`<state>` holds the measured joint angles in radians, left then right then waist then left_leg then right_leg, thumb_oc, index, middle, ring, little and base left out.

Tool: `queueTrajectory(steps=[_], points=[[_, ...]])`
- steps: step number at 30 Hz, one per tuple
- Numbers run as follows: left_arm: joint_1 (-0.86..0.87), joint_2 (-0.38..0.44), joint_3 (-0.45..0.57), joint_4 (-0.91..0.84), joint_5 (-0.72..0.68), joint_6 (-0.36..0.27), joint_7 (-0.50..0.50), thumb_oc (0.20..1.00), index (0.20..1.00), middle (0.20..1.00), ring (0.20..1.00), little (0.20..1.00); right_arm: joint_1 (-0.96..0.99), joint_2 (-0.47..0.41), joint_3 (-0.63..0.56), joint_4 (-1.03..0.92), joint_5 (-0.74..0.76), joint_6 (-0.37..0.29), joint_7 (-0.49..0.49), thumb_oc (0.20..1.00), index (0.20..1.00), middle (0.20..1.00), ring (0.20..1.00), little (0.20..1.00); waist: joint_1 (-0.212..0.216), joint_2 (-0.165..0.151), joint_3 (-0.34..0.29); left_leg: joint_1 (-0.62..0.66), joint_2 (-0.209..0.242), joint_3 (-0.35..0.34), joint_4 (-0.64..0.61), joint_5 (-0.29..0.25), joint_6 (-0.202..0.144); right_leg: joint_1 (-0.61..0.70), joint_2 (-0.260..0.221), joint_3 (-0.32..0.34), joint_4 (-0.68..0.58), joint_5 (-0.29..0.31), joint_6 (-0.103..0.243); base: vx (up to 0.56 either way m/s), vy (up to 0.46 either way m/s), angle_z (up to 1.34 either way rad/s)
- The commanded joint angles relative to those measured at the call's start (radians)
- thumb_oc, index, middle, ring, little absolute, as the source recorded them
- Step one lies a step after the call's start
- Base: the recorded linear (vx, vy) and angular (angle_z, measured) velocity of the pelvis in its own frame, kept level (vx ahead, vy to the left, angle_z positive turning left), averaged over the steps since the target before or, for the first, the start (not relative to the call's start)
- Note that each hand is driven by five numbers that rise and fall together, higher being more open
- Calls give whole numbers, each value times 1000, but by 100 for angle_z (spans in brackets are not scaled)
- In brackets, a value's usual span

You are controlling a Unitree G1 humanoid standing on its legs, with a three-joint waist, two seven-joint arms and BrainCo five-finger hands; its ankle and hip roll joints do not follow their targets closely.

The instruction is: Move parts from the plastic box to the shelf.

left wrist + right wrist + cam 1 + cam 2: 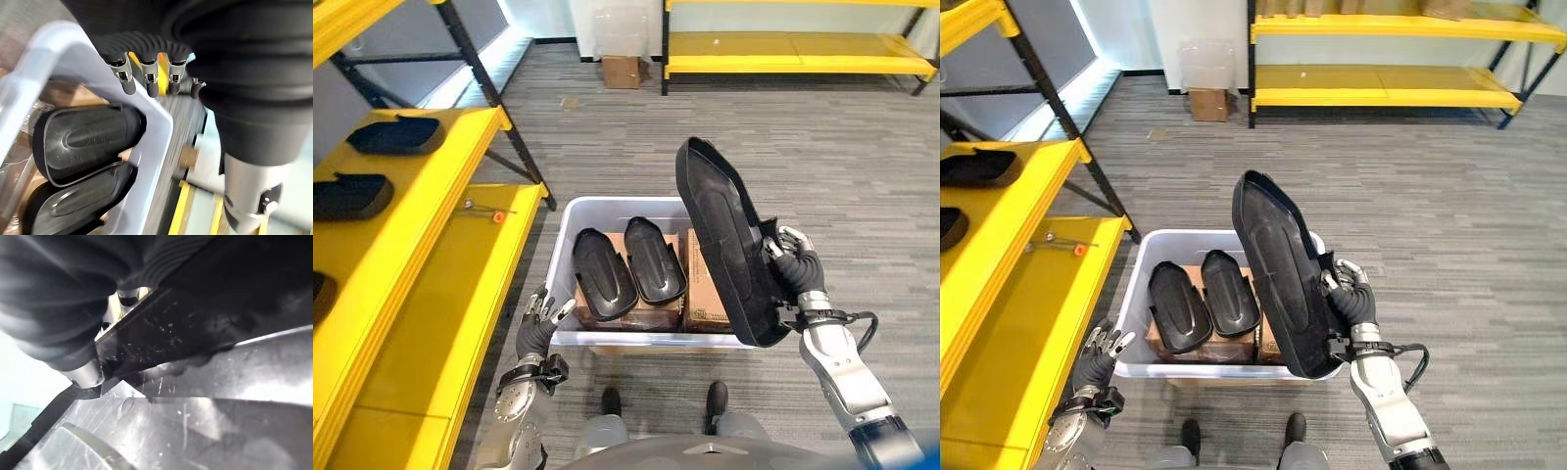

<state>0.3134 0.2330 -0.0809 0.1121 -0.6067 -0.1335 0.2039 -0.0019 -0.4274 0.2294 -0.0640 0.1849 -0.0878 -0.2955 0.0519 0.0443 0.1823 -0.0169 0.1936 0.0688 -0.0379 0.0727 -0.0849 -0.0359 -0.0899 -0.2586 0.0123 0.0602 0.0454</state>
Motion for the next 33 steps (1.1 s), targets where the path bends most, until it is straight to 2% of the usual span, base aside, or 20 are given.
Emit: queueTrajectory(steps=[1,3,5,9,12,14,16,17,19,20,21,23,24,26,28,29,30,31,32,33], points=[[-50,61,8,-19,-19,-44,-5,1000,1000,1000,1000,1000,-111,-35,-54,-89,26,-91,-25,200,200,200,200,200,36,-18,22,-121,76,-31,-25,244,-89,2,-54,-80,177,-207,20,-206,-78,113],[-74,68,0,-6,-6,-39,-9,1000,1000,1000,1000,1000,-91,-47,-91,-87,15,-96,-42,200,200,200,200,200,13,-32,28,-126,85,73,17,196,-71,-5,-88,-134,182,-209,26,-183,-89,135],[-80,70,-5,-6,-6,-41,-13,1000,1000,1000,1000,1000,-71,-46,-104,-89,11,-96,-46,200,200,200,200,200,4,-34,28,-122,95,94,37,173,-69,-16,-103,-152,192,-207,28,-72,16,136],[-96,48,-17,-5,-6,-32,-14,1000,1000,1000,1000,1000,63,-13,-172,-110,30,-92,-40,200,200,200,200,200,-34,-23,12,-60,151,164,87,87,-76,-4,-182,-240,235,-189,45,-17,151,107],[-110,49,-37,4,1,-30,-20,1000,1000,1000,1000,1000,116,1,-207,-127,23,-87,-39,200,200,200,200,200,-54,-11,6,-63,124,222,85,49,-69,25,-240,-282,248,-159,71,78,248,85],[-110,55,-34,0,1,-34,-21,1000,1000,1000,1000,1000,125,8,-208,-124,23,-84,-38,200,200,200,200,200,-51,-14,6,-67,108,210,106,23,-63,36,-257,-286,243,-147,78,93,211,55],[-115,87,-17,-25,29,-40,-13,1000,1000,1000,1000,1000,124,17,-213,-114,27,-83,-40,200,200,200,200,200,-43,-34,12,-106,74,215,176,-19,-48,77,-304,-303,203,-73,109,90,232,39],[-114,88,-16,-26,29,-39,-13,1000,1000,1000,1000,1000,124,19,-212,-114,26,-82,-40,200,200,200,200,200,-44,-36,12,-110,72,214,181,-23,-46,79,-306,-304,200,-69,112,71,179,58],[-99,97,4,-31,28,-53,-8,1000,1000,1000,1000,1000,115,26,-193,-114,37,-80,-17,200,200,200,200,200,-20,-56,5,-149,15,194,232,-85,-13,105,-350,-320,154,7,145,121,245,38],[-99,98,5,-32,28,-53,-8,1000,1000,1000,1000,1000,114,27,-193,-114,37,-80,-17,200,200,200,200,200,-21,-57,4,-151,13,194,234,-87,-12,105,-352,-320,153,9,147,141,293,13],[-93,102,20,-37,24,-59,2,1000,1000,1000,1000,1000,93,33,-178,-116,42,-78,-12,200,200,200,200,200,-1,-71,5,-190,-17,185,275,-115,3,109,-379,-325,131,71,170,68,175,9],[-91,106,24,-39,25,-61,4,1000,1000,1000,1000,1000,88,36,-177,-120,45,-79,-12,200,200,200,200,200,4,-78,2,-211,-36,177,293,-131,14,114,-391,-326,116,101,179,99,212,24],[-87,114,33,-41,26,-64,11,1000,1000,1000,1000,1000,77,44,-169,-122,53,-78,-11,200,200,200,200,200,10,-83,-6,-253,-72,156,324,-161,31,118,-413,-309,85,175,198,97,201,34],[-87,118,36,-38,31,-62,12,1000,1000,1000,1000,1000,74,48,-167,-123,61,-78,-10,200,200,200,200,200,12,-82,-15,-269,-91,149,330,-174,45,119,-417,-291,72,196,200,106,205,59],[-89,128,35,-31,45,-61,12,1000,1000,1000,1000,1000,70,50,-164,-126,65,-78,-5,200,200,200,200,200,1,-78,-24,-254,-134,132,297,-180,70,101,-402,-201,90,210,189,173,314,82],[-102,141,28,-27,60,-58,9,1000,1000,1000,1000,1000,74,53,-169,-123,81,-82,2,200,200,200,200,200,-27,-68,-26,-228,-176,102,219,-135,94,29,-334,-35,135,190,141,140,258,85],[-102,141,28,-27,60,-58,9,1000,1000,1000,1000,1000,74,53,-169,-123,81,-82,2,200,200,200,200,200,-27,-69,-27,-228,-176,103,218,-134,94,28,-335,-34,135,189,141,241,359,100],[-116,145,17,-21,83,-50,2,1000,1000,1000,1000,1000,90,54,-178,-131,93,-89,14,200,200,200,200,200,-63,-46,-21,-172,-208,52,139,-111,106,-29,-217,84,198,86,101,239,272,88],[-121,142,15,-27,96,-45,-2,1000,1000,1000,1000,1000,101,56,-184,-130,100,-93,16,200,200,200,200,200,-77,-34,-13,-143,-214,28,110,-101,107,-60,-163,119,230,21,85,302,317,120],[-139,147,2,-23,110,-43,-4,1000,1000,1000,1000,1000,102,57,-191,-124,110,-103,15,200,200,200,200,200,-103,-24,-4,-117,-213,-9,77,-86,106,-111,-72,183,256,-60,60,192,156,99]])
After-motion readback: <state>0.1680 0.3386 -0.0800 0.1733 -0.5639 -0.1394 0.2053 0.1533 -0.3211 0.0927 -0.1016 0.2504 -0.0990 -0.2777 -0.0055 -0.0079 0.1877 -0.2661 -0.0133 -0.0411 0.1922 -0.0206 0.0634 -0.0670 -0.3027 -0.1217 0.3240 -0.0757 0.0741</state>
